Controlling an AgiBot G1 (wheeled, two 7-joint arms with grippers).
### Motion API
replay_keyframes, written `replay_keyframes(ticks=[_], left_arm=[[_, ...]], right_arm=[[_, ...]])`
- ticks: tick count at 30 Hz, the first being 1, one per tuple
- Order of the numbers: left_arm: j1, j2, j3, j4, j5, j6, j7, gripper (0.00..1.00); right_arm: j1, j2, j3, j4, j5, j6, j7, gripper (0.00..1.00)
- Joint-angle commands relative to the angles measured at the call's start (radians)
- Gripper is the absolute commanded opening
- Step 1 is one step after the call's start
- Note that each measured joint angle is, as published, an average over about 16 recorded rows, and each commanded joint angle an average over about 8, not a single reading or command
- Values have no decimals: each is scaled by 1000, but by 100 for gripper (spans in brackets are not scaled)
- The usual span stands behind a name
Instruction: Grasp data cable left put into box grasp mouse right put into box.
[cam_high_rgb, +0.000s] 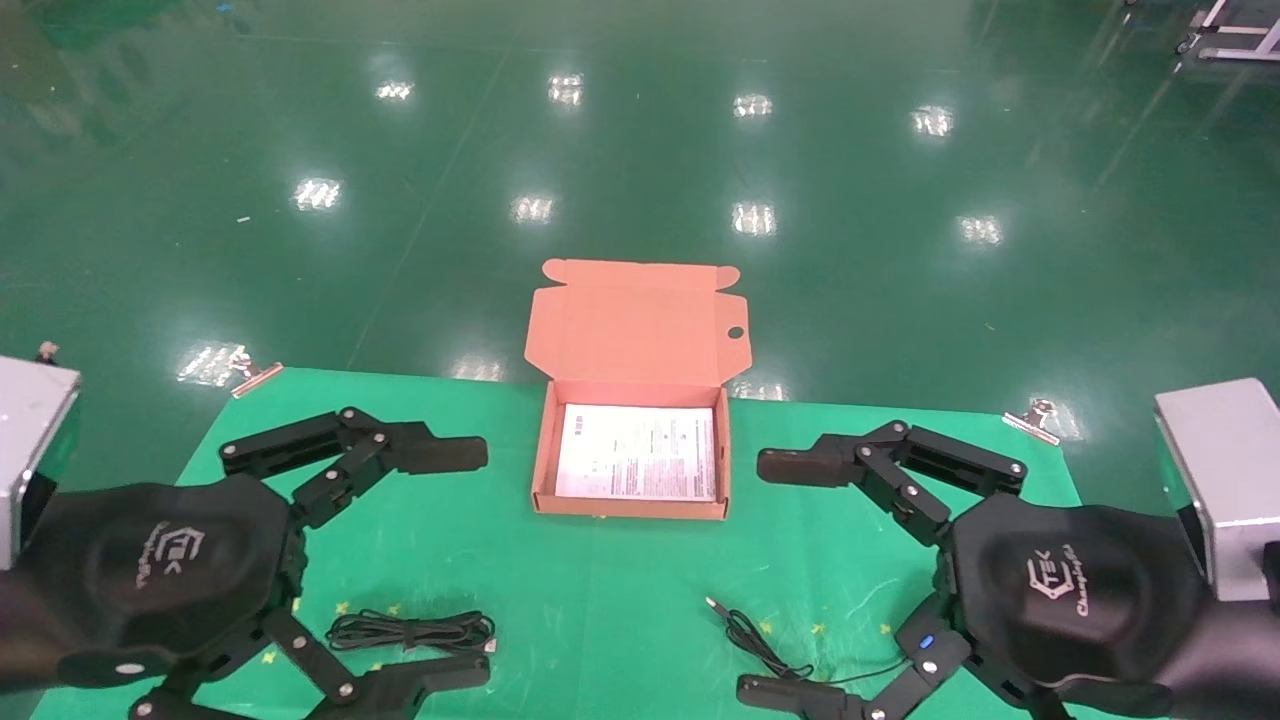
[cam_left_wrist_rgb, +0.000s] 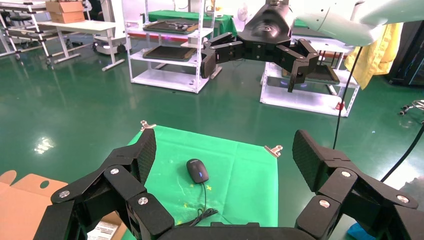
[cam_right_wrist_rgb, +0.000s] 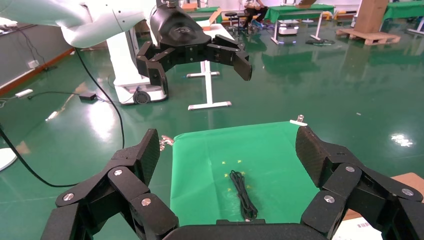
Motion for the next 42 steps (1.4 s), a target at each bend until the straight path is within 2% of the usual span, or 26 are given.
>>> replay_keyframes(ticks=[1,27,32,36,42], left_arm=[[0,0,0,0,0,0,0,100],[-30,15,7,-7,18,1,7,100],[-111,52,45,7,91,13,2,100],[-185,82,96,42,173,43,-11,100],[-309,120,221,58,365,82,6,100]], right_arm=[[0,0,0,0,0,0,0,100],[15,-6,0,-2,-5,3,-3,100],[60,-13,-8,-22,-34,-5,-11,100],[112,-3,-42,-25,-102,-45,-12,100],[237,12,-190,30,-281,-96,-20,100]])
